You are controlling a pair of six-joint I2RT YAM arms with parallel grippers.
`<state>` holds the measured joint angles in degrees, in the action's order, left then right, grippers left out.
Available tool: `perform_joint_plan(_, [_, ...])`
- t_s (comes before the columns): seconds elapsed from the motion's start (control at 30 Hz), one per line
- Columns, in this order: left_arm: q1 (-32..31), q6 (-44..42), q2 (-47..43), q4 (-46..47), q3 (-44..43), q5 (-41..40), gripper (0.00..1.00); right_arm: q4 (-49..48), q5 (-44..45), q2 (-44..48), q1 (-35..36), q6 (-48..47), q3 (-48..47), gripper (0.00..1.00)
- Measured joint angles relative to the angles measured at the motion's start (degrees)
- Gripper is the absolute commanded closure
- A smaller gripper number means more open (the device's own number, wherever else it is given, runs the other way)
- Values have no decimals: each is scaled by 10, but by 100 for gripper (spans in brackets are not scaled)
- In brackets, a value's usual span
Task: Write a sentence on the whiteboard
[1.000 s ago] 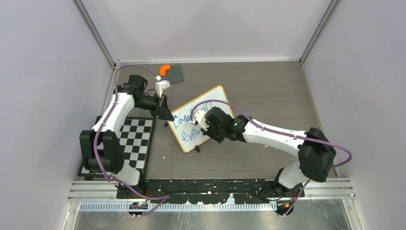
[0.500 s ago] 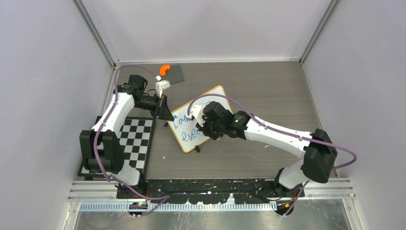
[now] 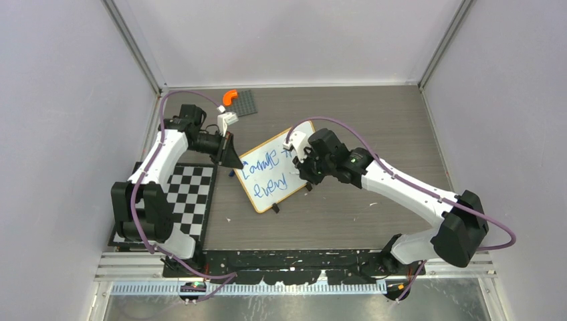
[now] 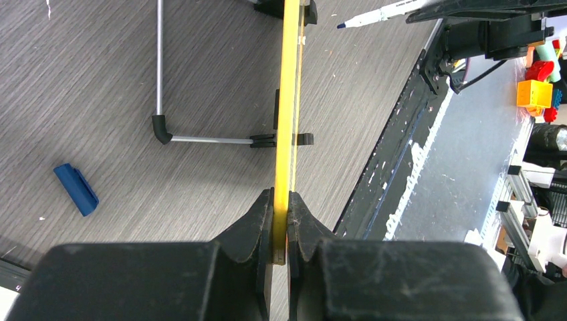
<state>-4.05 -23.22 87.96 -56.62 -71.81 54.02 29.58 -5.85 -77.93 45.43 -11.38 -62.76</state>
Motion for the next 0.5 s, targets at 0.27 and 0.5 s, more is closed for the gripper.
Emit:
perform_joint_plan(0.27, [0,0,0,0,0,0,100,-4,10,-23,2,0,0,100])
perform_joint_plan(0.5, [0,0,0,0,0,0,100,-11,57,-41,2,-1,0,100])
